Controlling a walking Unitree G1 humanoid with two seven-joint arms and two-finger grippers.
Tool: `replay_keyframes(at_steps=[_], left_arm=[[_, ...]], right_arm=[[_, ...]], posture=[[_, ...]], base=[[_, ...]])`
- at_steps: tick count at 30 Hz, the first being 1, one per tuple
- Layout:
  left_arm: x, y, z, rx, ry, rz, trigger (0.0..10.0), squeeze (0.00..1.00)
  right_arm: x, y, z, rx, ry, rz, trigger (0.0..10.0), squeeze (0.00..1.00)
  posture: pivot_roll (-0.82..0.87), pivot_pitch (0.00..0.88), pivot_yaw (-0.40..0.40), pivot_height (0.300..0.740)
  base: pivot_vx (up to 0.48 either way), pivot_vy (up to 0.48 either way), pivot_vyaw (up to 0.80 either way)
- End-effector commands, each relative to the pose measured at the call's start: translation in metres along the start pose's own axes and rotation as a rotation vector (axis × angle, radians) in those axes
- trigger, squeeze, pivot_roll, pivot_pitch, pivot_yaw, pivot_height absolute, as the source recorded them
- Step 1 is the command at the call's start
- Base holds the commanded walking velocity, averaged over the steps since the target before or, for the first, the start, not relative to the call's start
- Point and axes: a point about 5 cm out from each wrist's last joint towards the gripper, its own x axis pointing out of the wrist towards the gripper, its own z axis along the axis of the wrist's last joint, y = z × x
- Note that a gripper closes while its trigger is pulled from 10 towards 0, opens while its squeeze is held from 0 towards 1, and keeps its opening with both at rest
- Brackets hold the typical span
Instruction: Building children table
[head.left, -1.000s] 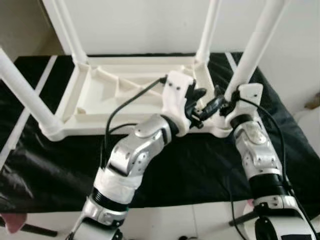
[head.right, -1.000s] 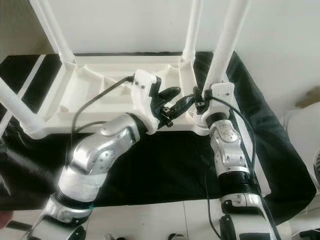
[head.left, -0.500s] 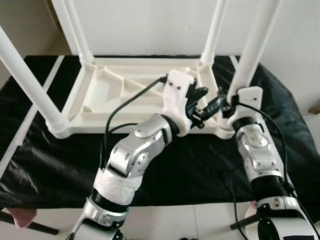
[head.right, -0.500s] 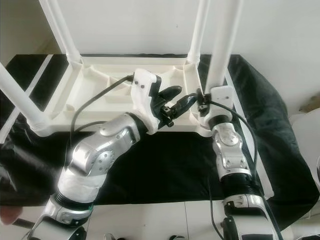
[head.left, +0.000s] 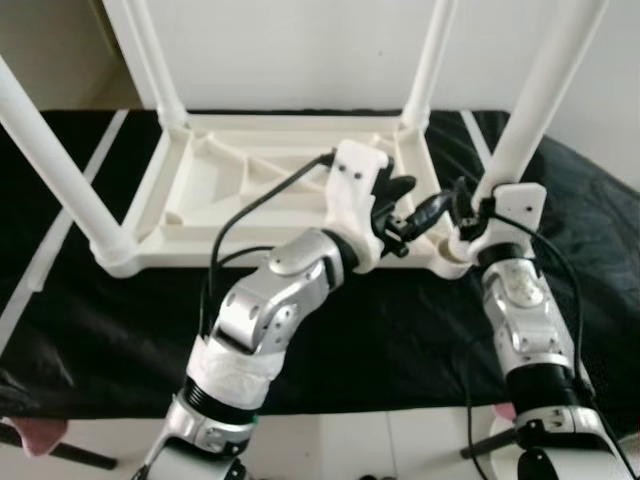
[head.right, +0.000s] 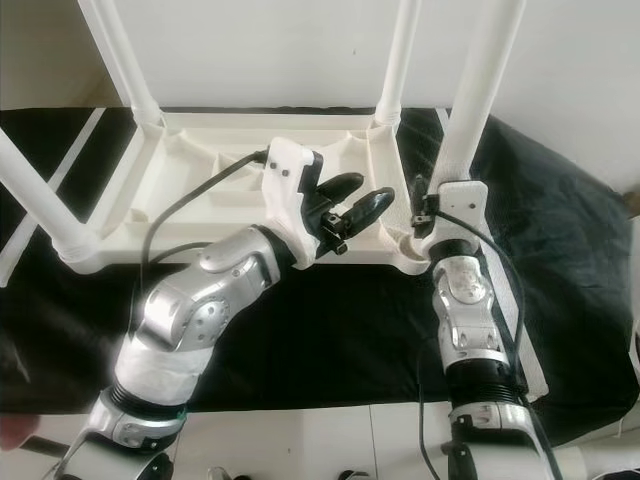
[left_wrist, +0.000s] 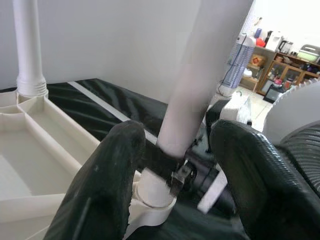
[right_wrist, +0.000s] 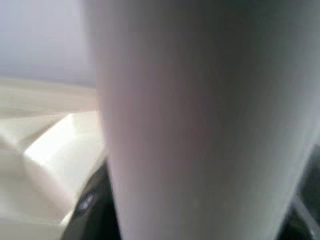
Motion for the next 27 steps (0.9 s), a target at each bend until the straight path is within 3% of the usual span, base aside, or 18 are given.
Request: replay_keyframes(at_steps=[1, 6, 11, 20, 21, 22, 27], left_arm=[[0.001, 0.000, -0.004, 0.011, 0.021, -0.015, 10.0, 0.00], [0.000, 0.018, -0.018, 0.028, 0.107, 0.076, 10.0, 0.00], [0.003, 0.068, -0.039, 0.189, 0.273, 0.355, 10.0, 0.00], [0.004, 0.094, -0.047, 0.254, 0.376, 0.518, 10.0, 0.00], [0.002, 0.104, -0.056, 0.350, 0.451, 0.605, 10.0, 0.00], [0.001, 0.107, -0.058, 0.384, 0.472, 0.629, 10.0, 0.00], [0.002, 0.109, -0.067, 0.450, 0.519, 0.621, 10.0, 0.00]], right_arm=[[-0.012, 0.004, -0.027, 0.041, 0.131, 0.016, 10.0, 0.00], [-0.011, 0.000, -0.020, 0.059, 0.077, -0.030, 10.0, 0.00], [-0.010, -0.031, 0.009, 0.159, -0.055, -0.231, 10.0, 0.00], [-0.011, -0.042, 0.033, 0.270, -0.132, -0.272, 10.0, 0.00], [-0.009, -0.046, 0.039, 0.312, -0.152, -0.285, 10.0, 0.00], [-0.009, -0.046, 0.041, 0.320, -0.157, -0.288, 10.0, 0.00], [-0.006, -0.046, 0.048, 0.355, -0.176, -0.280, 10.0, 0.00]], posture=[[-0.13, 0.149, 0.042, 0.740], [-0.13, 0.148, 0.040, 0.740], [-0.13, 0.146, 0.038, 0.740], [-0.14, 0.144, 0.044, 0.740], [-0.14, 0.144, 0.044, 0.740], [-0.14, 0.144, 0.044, 0.740], [-0.14, 0.149, 0.042, 0.740]], base=[[0.000, 0.000, 0.00], [0.000, 0.000, 0.00], [0.000, 0.000, 0.00], [0.000, 0.000, 0.00], [0.000, 0.000, 0.00], [0.000, 0.000, 0.00], [0.000, 0.000, 0.00]])
